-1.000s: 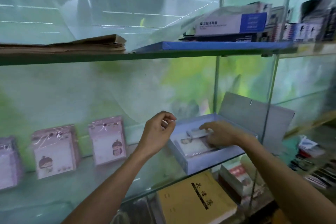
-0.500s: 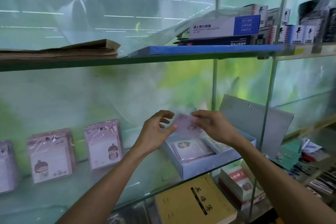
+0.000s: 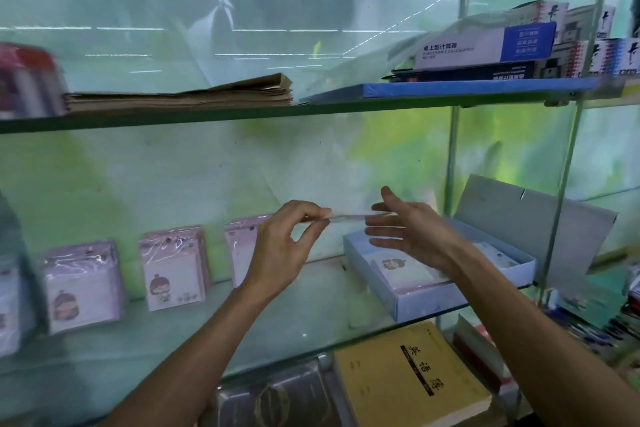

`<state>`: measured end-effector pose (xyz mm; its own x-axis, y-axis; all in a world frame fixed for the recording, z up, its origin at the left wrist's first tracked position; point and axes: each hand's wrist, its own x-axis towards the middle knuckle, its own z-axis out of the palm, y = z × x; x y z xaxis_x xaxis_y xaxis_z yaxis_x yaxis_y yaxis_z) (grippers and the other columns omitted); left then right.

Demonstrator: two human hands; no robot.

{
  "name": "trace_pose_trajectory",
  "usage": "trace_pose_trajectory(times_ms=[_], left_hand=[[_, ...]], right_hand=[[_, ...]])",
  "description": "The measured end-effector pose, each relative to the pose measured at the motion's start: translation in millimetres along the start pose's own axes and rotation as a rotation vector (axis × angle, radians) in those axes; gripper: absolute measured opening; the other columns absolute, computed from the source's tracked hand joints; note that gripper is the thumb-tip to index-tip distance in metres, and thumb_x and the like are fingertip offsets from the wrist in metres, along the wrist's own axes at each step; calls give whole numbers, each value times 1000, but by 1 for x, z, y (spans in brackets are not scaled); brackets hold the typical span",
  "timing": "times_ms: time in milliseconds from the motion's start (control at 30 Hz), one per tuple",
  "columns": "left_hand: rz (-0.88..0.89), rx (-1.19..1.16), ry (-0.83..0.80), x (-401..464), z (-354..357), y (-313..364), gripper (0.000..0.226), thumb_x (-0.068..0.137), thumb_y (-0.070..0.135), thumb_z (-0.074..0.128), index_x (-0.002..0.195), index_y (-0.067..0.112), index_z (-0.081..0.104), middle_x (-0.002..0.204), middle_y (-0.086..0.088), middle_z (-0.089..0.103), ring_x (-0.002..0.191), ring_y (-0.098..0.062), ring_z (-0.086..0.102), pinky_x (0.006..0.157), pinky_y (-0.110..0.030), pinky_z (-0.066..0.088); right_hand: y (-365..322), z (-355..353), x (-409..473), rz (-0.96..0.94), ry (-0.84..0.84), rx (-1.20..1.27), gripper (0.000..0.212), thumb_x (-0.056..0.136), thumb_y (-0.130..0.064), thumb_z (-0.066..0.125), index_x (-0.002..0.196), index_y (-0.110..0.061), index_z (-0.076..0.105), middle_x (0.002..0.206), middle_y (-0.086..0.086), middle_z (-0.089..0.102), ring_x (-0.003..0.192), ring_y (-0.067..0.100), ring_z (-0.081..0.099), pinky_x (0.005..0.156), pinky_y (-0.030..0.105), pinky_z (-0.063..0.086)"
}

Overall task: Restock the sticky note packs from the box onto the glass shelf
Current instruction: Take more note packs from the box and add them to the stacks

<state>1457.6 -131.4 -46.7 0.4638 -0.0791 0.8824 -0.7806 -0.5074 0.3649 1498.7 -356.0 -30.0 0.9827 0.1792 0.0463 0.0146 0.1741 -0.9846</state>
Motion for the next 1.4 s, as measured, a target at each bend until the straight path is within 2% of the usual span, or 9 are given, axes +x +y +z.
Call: trace_pose_trajectory(times_ms=[133, 267, 433, 567, 733, 900, 1133, 1233, 1400], left_hand=[[159, 70, -65, -11, -30, -9, 11, 83, 0, 70, 91, 7, 74, 97, 0, 72, 98, -13, 65, 87, -26, 50], [142, 73, -112, -28, -63, -12, 30, 75, -12, 59, 93, 6, 73, 106, 0, 71, 110, -14, 62, 97, -25, 46], [-279, -146, 33, -43, -98, -20, 24, 87, 10, 55, 103, 23, 68, 109, 5, 70, 103, -10, 65, 91, -23, 50], [-655, -310, 21, -51, -120, -38, 18, 91, 24, 64, 104, 16, 73, 105, -3, 75, 100, -23, 70, 96, -49, 52], [-788, -442, 68, -60, -142, -41, 20, 88, 27, 67, 99, 11, 73, 99, -12, 76, 80, -29, 73, 86, -62, 49], [-719, -402, 126, -65, -163, -44, 7, 90, 11, 65, 93, 13, 72, 91, -6, 75, 80, -14, 68, 70, -28, 58], [-746, -228, 134, -90, -212, -57, 9, 89, 16, 68, 85, 21, 74, 86, 2, 77, 83, -14, 70, 80, -27, 55], [-767, -161, 178, -102, -239, -61, 9, 88, 11, 69, 88, 19, 71, 80, 7, 76, 79, -9, 68, 70, -15, 53], [-722, 77, 258, -121, -284, -70, 16, 84, 8, 72, 91, 20, 63, 85, 3, 69, 74, -7, 62, 65, -8, 46]], right_hand=[[0, 36, 1, 29, -61, 110, 27, 91, -3, 60, 114, 11, 61, 99, 22, 67, 79, 27, 69, 70, 31, 61], [4, 67, 3, -94, -20, -28, 26, 88, 2, 59, 113, 1, 65, 91, 14, 68, 71, 19, 64, 57, 27, 57], [3, 107, -2, -253, -55, -148, 18, 89, -2, 61, 103, -10, 70, 87, 6, 73, 70, 16, 65, 59, 30, 56], [2, 141, -5, -311, -109, -156, 15, 89, -6, 64, 102, -8, 71, 85, 3, 73, 73, 15, 65, 62, 33, 58], [1, 173, -7, -353, -133, -241, 15, 88, -7, 65, 100, -10, 72, 87, 4, 72, 74, 15, 64, 63, 33, 55], [3, 200, -8, -349, -160, -247, 14, 88, -6, 66, 96, -15, 72, 81, -1, 72, 67, 10, 63, 60, 27, 55], [12, 252, -4, -456, -197, -504, 9, 85, -12, 71, 93, -11, 74, 85, 5, 73, 69, 11, 62, 60, 23, 54], [23, 289, 2, -530, -243, -601, 5, 84, -15, 73, 88, -17, 74, 84, 0, 73, 73, 11, 63, 68, 29, 55], [38, 345, 8, -631, -287, -794, 13, 86, -18, 70, 98, -16, 75, 92, -4, 73, 84, 7, 65, 75, 12, 49]])
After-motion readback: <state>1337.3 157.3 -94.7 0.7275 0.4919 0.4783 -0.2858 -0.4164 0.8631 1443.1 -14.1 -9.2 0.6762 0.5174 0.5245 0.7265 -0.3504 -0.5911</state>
